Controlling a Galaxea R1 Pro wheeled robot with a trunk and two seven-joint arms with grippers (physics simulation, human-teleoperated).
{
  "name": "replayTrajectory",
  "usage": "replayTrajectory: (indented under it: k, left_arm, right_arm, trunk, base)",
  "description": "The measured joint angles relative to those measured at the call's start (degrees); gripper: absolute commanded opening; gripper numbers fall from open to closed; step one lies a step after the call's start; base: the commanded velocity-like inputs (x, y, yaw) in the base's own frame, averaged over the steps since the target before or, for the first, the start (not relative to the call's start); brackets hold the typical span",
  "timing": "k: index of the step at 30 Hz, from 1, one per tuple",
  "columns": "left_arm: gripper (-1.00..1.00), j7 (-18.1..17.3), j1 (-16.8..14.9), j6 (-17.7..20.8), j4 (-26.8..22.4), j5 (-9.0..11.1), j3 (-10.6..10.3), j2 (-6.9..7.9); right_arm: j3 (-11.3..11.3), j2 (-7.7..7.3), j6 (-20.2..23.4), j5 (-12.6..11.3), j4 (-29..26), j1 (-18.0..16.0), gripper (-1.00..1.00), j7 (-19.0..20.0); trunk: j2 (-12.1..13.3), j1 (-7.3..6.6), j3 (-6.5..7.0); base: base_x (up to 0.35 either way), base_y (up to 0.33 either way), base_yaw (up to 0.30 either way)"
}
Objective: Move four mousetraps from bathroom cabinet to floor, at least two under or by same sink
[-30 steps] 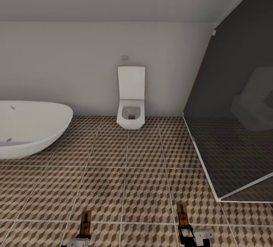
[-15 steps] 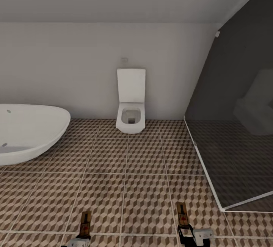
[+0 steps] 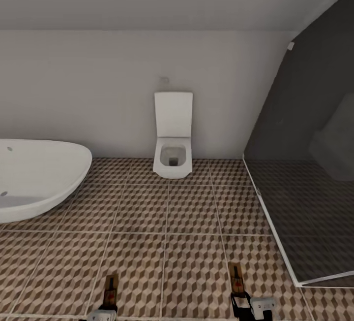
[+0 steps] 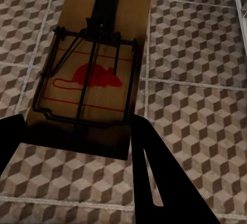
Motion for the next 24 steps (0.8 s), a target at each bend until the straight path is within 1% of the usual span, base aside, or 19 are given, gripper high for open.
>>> replayTrajectory:
  k: [8, 10, 11, 12, 13, 15, 16, 17, 18, 20, 22, 23, 24]
  left_arm:
    - [-1.00, 0.1, 0.0, 0.3, 0.0, 0.0, 0.0, 0.00]
    - [-1.00, 0.3, 0.0, 3.3, -0.2, -0.1, 0.2, -0.05]
    - [-1.00, 0.3, 0.0, 6.1, -0.3, -0.1, 0.3, -0.06]
    - [-1.00, 0.4, 0.1, 9.6, -0.6, -0.2, 0.4, -0.10]
    - [-1.00, 0.4, 0.1, 11.6, -0.9, -0.2, 0.5, -0.10]
    - [-1.00, 0.4, 0.0, 19.6, -3.6, -0.4, 0.5, -0.02]
    - [-1.00, 0.4, 0.0, 21.7, -4.8, -0.4, 0.5, 0.02]
    - [-1.00, 0.4, 0.0, 25.8, -7.5, -0.4, 0.5, 0.15]
    - [-1.00, 0.4, 0.0, 28.0, -9.1, -0.4, 0.6, 0.23]
    - [-1.00, 0.4, 0.0, 37.4, -15.7, -0.5, 0.6, 0.60]
    - [-1.00, 0.6, -0.1, 46.6, -21.7, -0.6, 0.6, 0.95]
    - [-1.00, 1.1, -0.2, 50.2, -24.0, -0.6, 0.7, 1.04]
    - [-1.00, 1.5, -0.2, 52.0, -25.1, -0.6, 0.7, 1.06]
  right_arm:
    - [0.0, 0.10, 0.1, 0.0, 0.0, 0.0, -1.00, 0.0]
    - [-0.1, 0.25, 0.5, 0.0, 0.0, 0.0, -1.00, 0.0]
    - [-0.2, 0.29, 0.7, 0.0, 0.0, 0.0, -1.00, -0.1]
    - [-0.2, 0.31, 1.2, 0.0, -0.2, 0.0, -1.00, -0.1]
    - [-0.2, 0.30, 1.6, 0.0, -0.4, 0.0, -1.00, -0.2]
    - [-0.3, 0.25, 4.5, 0.0, -0.9, 0.0, -1.00, -0.9]
    - [-0.3, 0.24, 5.5, 0.0, -1.1, 0.0, -1.00, -1.1]
    - [-0.3, 0.22, 7.9, 0.0, -1.5, -0.1, -1.00, -1.6]
    - [-0.3, 0.21, 9.2, 0.0, -1.7, -0.1, -1.00, -1.9]
    - [-0.3, 0.19, 14.8, 0.0, -3.2, -0.4, -1.00, -2.5]
    - [-0.2, 0.21, 20.4, 0.1, -6.8, -0.6, -1.00, -2.8]
    - [-0.3, 0.26, 23.0, 0.1, -9.1, -0.6, -1.00, -2.9]
    - [-0.3, 0.28, 24.4, 0.1, -10.3, -0.6, -1.00, -2.9]
  trunk:
    - [0.0, 0.02, 0.00]
    - [0.0, 0.02, 0.00]
    - [0.0, 0.02, 0.00]
    - [0.0, 0.02, 0.00]
    - [0.0, 0.02, 0.00]
    - [0.0, 0.02, 0.00]
    - [0.0, 0.02, 0.00]
    - [0.0, 0.02, 0.00]
    - [0.0, 0.02, 0.00]
    - [0.0, 0.02, 0.01]
    - [0.0, 0.02, 0.01]
    - [0.0, 0.02, 0.01]
    - [0.0, 0.02, 0.01]
  base:
    - [0.034, 0.010, 0.000]
    - [0.002, 0.001, 0.000]
    - [0.001, 0.000, 0.000]
    - [0.000, 0.000, 0.000]
    - [0.000, 0.000, 0.000]
    - [0.000, 0.000, 0.000]
    - [0.000, 0.000, 0.000]
    - [0.000, 0.000, 0.000]
    - [0.000, 0.000, 0.000]
    - [0.000, 0.000, 0.000]
    - [0.000, 0.000, 0.000]
    - [0.000, 0.000, 0.000]
    - [0.000, 0.000, 0.000]
